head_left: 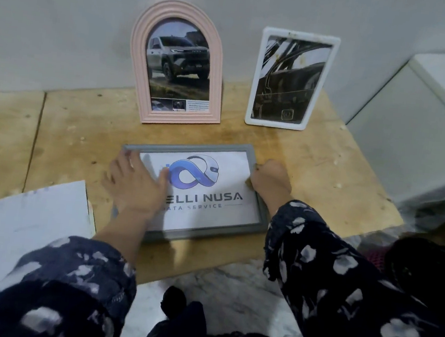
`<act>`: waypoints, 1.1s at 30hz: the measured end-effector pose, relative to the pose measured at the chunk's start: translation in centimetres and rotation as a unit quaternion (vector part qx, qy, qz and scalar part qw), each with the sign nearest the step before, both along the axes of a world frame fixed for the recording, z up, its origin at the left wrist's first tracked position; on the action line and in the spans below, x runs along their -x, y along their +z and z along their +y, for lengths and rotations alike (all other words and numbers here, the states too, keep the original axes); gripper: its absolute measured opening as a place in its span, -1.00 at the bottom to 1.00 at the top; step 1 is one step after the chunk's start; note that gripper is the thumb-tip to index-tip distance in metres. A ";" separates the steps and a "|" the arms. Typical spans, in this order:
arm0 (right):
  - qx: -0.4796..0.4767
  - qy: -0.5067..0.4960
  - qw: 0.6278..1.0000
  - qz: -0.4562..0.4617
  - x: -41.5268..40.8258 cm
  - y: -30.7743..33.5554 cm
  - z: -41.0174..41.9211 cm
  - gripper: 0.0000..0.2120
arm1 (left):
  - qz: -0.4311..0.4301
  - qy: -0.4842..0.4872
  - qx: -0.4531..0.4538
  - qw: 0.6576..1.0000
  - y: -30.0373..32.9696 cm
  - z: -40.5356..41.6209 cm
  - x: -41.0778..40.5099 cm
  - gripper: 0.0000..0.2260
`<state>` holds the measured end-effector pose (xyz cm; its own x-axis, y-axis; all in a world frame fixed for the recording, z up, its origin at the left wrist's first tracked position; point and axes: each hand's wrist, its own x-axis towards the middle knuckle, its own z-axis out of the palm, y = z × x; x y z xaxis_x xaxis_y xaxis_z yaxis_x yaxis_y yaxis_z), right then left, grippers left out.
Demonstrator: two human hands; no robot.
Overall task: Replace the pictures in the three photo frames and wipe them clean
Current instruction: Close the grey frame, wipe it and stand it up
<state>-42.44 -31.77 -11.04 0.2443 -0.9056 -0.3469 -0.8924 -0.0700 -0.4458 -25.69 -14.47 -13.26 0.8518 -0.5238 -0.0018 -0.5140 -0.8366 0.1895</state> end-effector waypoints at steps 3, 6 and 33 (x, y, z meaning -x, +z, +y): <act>-0.015 0.001 1.000 -0.005 0.0 0.7 0.2 -0.85 | -0.044 -0.209 0.038 0.976 -0.4 -0.1 5.0 -0.45; -0.014 0.023 1.000 -0.007 0.6 1.2 0.6 -0.81 | -0.042 -0.335 0.003 0.941 -0.5 -0.4 9.4 -0.37; -0.035 -0.010 0.998 0.044 8.0 0.0 7.6 -0.89 | -0.025 -0.326 -0.148 0.933 0.6 -2.4 12.6 -0.29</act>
